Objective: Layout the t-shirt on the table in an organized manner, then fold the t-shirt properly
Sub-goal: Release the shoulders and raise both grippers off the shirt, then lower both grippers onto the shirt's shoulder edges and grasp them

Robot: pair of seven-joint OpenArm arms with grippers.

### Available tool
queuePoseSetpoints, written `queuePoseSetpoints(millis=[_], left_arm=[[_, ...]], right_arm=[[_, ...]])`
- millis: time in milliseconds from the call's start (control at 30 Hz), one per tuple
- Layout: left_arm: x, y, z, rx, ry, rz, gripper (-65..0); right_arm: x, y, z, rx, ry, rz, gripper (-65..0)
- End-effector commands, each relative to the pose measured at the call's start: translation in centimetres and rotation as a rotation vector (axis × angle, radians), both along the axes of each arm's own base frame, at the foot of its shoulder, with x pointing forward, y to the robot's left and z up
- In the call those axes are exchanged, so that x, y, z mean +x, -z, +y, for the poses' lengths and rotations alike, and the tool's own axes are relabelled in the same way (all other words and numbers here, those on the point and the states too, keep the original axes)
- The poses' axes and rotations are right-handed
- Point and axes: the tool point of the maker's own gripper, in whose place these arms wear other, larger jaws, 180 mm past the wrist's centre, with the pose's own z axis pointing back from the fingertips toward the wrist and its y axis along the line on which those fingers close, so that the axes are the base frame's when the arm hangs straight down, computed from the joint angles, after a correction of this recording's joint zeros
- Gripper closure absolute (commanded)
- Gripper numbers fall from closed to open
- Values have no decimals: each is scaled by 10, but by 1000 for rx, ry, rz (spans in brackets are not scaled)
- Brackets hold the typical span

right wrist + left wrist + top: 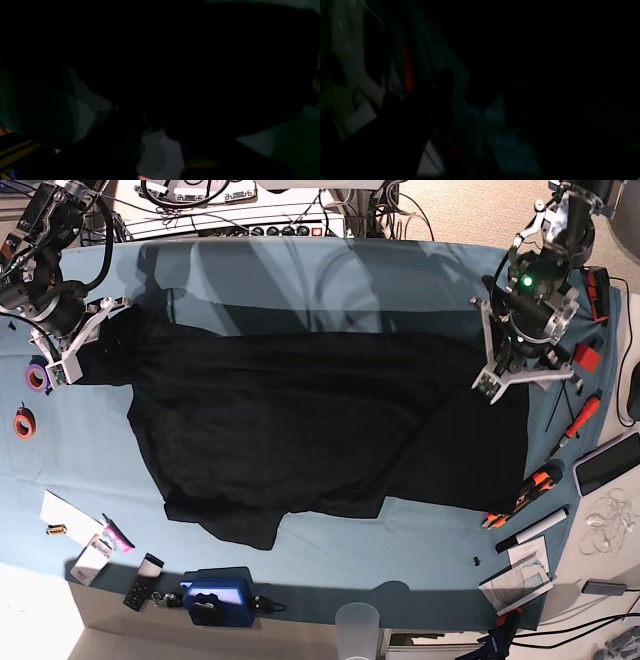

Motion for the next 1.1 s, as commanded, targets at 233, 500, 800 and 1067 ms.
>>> queuePoseSetpoints(millis=[233, 500, 800, 1067], left_arm=[[20, -14, -4, -23, 53, -114, -158], [35, 17, 29, 44, -21, -70, 0], [65, 19, 36, -1, -32, -56, 0], [71, 27, 41, -16, -37, -20, 0]], right_arm=[[7, -13, -4, -14, -5, -47, 0], [19, -23, -7, -27, 3, -117, 0], [49, -51, -14, -68, 22, -226, 0], [64, -27, -24, -1, 66, -196, 0]])
